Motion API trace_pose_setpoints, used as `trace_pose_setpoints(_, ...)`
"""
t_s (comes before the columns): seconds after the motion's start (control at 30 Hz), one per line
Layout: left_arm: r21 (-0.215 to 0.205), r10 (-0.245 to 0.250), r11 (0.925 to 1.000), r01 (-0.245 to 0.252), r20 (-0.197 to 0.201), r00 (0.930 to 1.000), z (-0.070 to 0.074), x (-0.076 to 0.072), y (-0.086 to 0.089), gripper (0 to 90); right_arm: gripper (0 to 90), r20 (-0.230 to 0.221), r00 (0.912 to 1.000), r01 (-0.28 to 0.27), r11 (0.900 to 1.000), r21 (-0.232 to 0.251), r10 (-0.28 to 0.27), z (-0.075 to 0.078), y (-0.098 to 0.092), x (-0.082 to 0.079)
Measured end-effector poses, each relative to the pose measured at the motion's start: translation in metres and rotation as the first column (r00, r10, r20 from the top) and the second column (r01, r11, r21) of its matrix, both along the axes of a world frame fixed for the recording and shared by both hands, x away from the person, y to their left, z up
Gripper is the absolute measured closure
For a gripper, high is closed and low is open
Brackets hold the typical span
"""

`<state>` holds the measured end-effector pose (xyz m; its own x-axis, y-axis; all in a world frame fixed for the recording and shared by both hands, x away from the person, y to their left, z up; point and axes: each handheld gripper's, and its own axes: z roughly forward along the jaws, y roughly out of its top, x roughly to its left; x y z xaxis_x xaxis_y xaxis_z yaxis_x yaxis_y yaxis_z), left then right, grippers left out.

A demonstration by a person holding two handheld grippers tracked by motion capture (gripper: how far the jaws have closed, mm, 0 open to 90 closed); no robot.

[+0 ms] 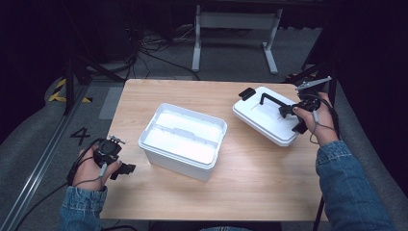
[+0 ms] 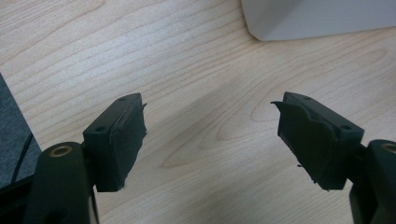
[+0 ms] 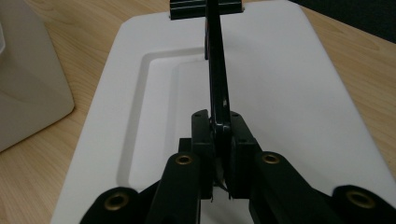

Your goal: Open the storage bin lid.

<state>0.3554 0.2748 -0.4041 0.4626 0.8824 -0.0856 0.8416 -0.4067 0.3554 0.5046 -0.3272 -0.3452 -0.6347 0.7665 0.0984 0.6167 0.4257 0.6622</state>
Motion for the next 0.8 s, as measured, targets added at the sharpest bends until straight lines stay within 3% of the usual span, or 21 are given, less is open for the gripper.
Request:
trace_pose_setpoints(0.27,0.008,-0.004,1.0000,0.004,0.002,1.0000,0.000,0.001,0.000,23.9,85.1,-0.025,0.9996,-0.010,1.000,0.010,0.010,-0.025,-0.001,0.001)
trace_pose_setpoints(0.8,0.009,-0.016,0.9998,0.015,0.017,0.9997,0.001,0.001,-0.002,24.1,85.1,-0.059,0.9982,-0.011,1.000,0.010,0.012,-0.053,-0.001,-0.001)
